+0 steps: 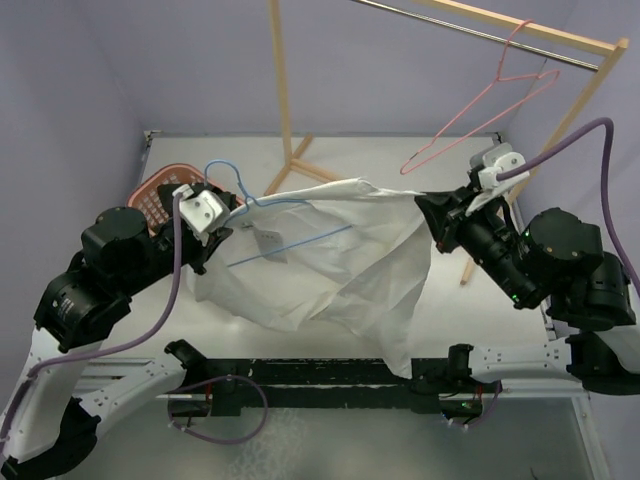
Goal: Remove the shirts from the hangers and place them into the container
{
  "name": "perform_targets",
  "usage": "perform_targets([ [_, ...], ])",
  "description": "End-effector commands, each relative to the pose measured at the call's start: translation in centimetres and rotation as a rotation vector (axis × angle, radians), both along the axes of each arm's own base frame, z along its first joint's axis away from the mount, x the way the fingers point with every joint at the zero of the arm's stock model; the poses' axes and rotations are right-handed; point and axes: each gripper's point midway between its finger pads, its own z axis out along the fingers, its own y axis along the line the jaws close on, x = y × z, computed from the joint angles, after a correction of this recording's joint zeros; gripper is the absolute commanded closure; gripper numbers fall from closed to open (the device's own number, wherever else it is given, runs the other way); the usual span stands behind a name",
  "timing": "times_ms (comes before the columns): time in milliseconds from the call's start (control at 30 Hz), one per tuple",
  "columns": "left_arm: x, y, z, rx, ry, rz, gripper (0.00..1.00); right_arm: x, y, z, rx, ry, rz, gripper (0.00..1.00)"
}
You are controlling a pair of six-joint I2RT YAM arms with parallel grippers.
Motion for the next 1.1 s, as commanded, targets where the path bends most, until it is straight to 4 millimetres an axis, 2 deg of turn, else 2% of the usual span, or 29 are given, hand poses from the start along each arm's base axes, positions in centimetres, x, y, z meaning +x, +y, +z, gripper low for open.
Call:
perform_targets([
  [0, -0.7, 2.1, 2.7, -0.047, 0.023, 0.108, 1.0, -1.1, -1.8, -3.5, 0.049, 0.134, -0.009, 0.98],
  [100, -2.3, 1.5, 4.5, -0.074, 0.048, 0.041, 1.0, -1.0, -1.9, -4.9, 0.035, 0.159, -0.031, 1.0],
  [133, -2.6, 1.5, 4.5, -0.065, 0.07, 0.033, 1.0, -1.0, -2.1, -5.1, 0.04, 0.16, -0.035, 1.0],
  [267, -2.9, 2.2, 2.4, 0.005, 0.159, 0.065, 1.0, -1.0, -4.0, -4.2, 0.104, 0.141, -0.076, 1.0],
  [433, -2.6, 2.6, -1.2, 0.057, 0.243, 0.106, 1.0, -1.4, -6.0, -1.2, 0.202, 0.085, -0.066, 1.0],
  [500, -2.8, 2.5, -2.0, 0.059, 0.259, 0.099, 1.0, -1.3, -6.8, 0.4, 0.218, 0.056, -0.077, 1.0],
  [667, -4.3, 1.8, -2.6, 0.037, 0.264, 0.018, 1.0, -0.2, -8.1, 3.6, 0.188, -0.037, -0.171, 1.0],
  [800, -4.2, 3.0, -3.9, 0.065, 0.275, 0.075, 1.0, 0.2, -8.7, 6.3, 0.239, -0.111, -0.211, 1.0],
  [900, -4.2, 3.4, -3.8, 0.066, 0.263, 0.096, 1.0, 0.3, -10.9, 8.0, 0.289, -0.156, -0.282, 1.0],
  [1067, -4.3, 2.9, -4.1, 0.068, 0.274, 0.067, 1.0, 0.2, -14.4, 10.1, 0.317, -0.207, -0.384, 1.0],
])
